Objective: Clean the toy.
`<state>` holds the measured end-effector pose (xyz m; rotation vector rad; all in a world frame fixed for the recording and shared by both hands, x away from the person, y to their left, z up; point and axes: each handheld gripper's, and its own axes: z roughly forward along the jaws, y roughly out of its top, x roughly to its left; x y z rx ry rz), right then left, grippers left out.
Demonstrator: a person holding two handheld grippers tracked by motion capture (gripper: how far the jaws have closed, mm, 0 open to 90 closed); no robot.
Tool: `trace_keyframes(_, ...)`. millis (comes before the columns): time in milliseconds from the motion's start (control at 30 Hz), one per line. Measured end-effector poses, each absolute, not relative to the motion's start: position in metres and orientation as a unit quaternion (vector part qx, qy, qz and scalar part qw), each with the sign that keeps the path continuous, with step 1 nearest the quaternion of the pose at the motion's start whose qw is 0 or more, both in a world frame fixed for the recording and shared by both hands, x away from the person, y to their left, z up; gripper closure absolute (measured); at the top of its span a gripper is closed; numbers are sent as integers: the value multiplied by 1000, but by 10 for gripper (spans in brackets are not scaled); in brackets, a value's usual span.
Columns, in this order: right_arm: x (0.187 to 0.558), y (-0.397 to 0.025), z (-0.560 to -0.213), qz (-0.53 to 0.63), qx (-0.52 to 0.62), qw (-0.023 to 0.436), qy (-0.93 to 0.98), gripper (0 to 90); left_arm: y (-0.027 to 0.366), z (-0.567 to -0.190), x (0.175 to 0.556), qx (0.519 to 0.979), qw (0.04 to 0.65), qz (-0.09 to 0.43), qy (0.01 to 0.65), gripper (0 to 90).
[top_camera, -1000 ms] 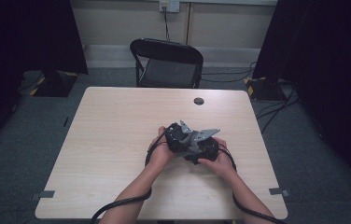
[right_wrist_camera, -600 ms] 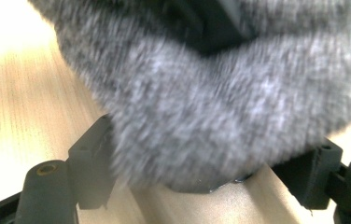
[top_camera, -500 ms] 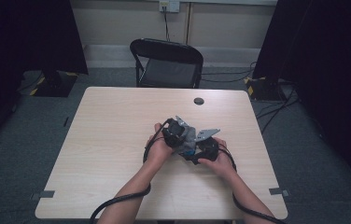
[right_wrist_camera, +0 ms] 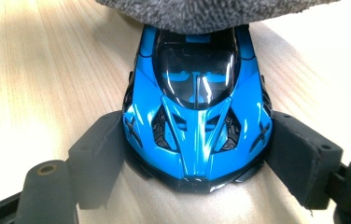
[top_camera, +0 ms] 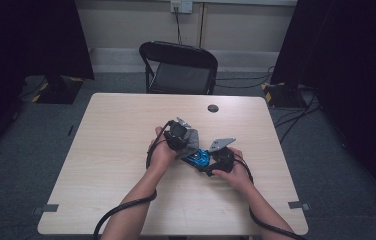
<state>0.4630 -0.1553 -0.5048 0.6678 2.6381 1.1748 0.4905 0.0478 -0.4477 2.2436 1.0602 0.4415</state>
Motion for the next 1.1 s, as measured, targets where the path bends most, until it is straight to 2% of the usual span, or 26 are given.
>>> trace_keyframes(533, 463, -155, -505, 395, 224, 88, 887, 236, 74, -445, 498, 834, 296, 186, 428, 818)
trace_keyframes(1100, 463, -155, -505, 395, 225, 88, 886, 235, 107, -446, 500, 812, 298, 176, 471, 818)
